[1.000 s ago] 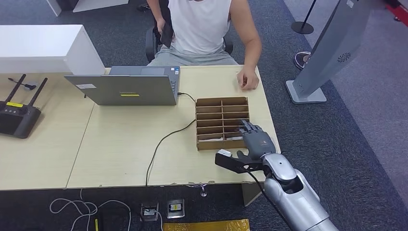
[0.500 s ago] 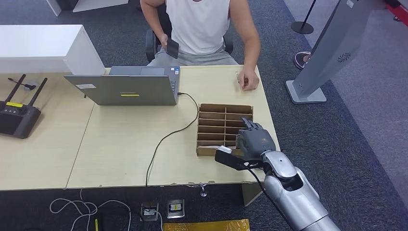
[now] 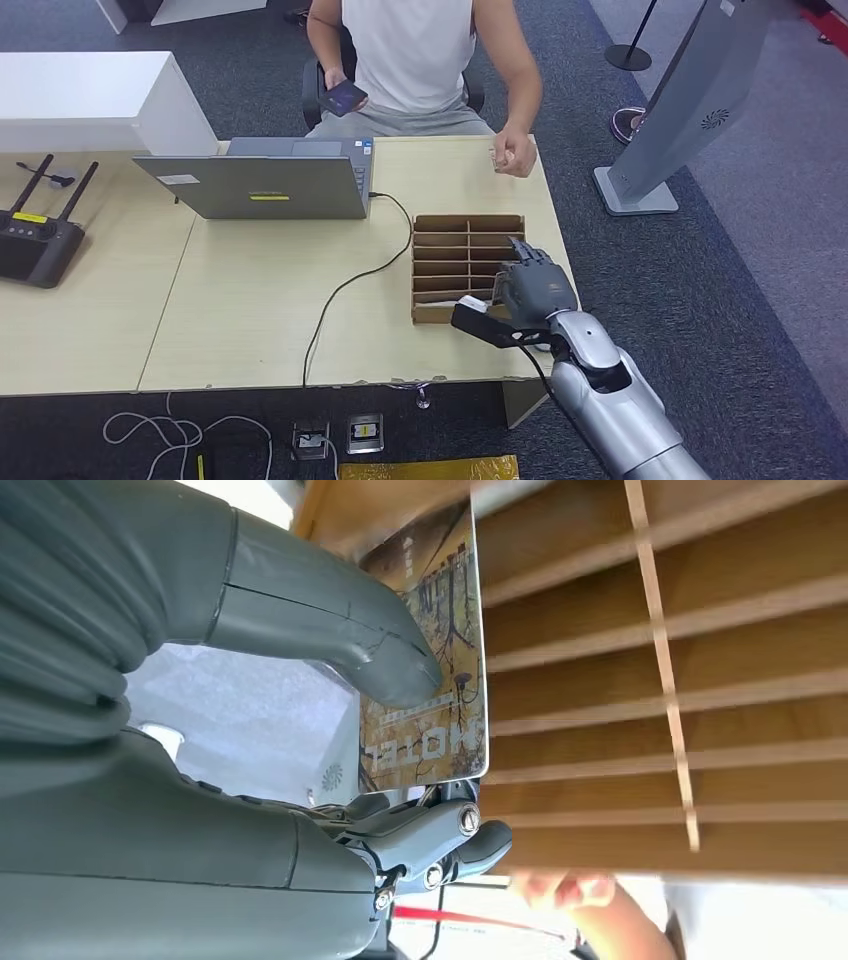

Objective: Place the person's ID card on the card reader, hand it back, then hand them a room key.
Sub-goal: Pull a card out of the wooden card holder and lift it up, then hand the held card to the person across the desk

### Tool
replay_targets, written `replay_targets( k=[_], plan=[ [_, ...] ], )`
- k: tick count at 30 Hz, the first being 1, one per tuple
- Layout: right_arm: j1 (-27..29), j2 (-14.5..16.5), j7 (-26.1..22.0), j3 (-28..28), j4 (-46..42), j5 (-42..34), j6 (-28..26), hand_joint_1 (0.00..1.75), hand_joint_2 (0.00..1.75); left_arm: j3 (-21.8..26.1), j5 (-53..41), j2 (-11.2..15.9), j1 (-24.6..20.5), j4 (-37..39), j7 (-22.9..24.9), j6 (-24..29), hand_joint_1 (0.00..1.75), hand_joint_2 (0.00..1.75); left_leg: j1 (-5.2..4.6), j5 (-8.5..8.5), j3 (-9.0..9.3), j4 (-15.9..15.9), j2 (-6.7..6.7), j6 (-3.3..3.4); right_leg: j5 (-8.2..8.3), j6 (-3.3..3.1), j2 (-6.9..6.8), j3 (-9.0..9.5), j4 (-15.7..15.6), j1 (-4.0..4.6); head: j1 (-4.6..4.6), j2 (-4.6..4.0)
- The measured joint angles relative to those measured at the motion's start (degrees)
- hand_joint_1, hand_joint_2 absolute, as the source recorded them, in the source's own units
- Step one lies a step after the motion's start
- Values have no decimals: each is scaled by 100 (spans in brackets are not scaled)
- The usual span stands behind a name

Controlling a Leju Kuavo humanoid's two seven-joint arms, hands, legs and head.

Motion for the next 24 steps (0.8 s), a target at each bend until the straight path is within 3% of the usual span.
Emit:
replay_targets(
  k=[9,14,19,24],
  plan=[
    [-1264,-32,-616,-438,157,-7,-335,175,175,-2,-57,-22,-35,0,0,4,0,0,0,5,3,2,5,-2,6,-4,2,-2,1,0,1,0],
    [-1667,-41,-766,-632,278,9,-671,175,175,-2,-83,-34,-48,0,-9,4,0,0,-1,5,-6,3,7,-3,6,-4,5,-10,5,-1,-1,0],
    [-2730,-63,-1151,-829,737,-84,-1130,175,175,-5,-150,-45,-101,-2,-20,-1,0,0,-2,6,-11,3,9,-5,7,-4,4,-17,6,-2,1,0],
    [-3646,-7,-1431,-889,1503,-5,-1167,175,175,-16,-241,-63,-176,-2,-20,-31,0,0,-1,7,-14,3,4,-6,7,-4,1,-15,8,0,1,0]
  ],
)
